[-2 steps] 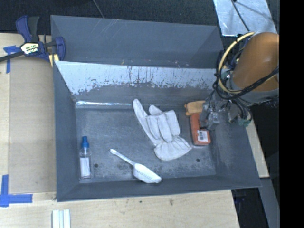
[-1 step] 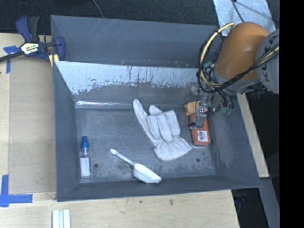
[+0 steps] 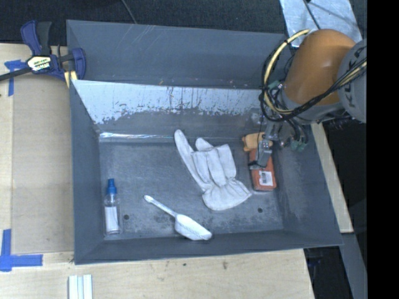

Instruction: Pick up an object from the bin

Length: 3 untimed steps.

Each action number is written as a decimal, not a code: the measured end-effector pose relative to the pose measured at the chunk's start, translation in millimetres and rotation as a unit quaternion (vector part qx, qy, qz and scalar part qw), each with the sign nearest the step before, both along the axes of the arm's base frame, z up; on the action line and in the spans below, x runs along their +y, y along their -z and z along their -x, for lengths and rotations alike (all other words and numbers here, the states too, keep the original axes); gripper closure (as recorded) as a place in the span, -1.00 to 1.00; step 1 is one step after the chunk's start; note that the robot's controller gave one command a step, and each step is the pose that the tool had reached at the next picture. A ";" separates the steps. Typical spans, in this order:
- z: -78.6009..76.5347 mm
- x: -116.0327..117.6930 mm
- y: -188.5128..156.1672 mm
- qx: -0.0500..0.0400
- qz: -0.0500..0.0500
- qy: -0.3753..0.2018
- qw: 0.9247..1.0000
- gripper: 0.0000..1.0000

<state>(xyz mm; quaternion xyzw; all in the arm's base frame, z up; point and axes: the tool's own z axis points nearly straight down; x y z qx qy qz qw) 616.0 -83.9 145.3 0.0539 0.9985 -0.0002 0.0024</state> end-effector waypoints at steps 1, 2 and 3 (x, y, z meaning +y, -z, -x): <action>-0.1 0.0 0.6 0.000 0.000 -0.001 1.000 -1.00; 27.1 -11.3 -4.7 0.003 -0.001 -0.089 0.996 -1.00; 35.0 15.3 5.8 0.000 0.001 -0.067 0.998 -1.00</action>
Offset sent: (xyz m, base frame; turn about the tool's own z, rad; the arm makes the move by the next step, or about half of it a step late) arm -0.0456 -0.0236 0.0189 -0.2388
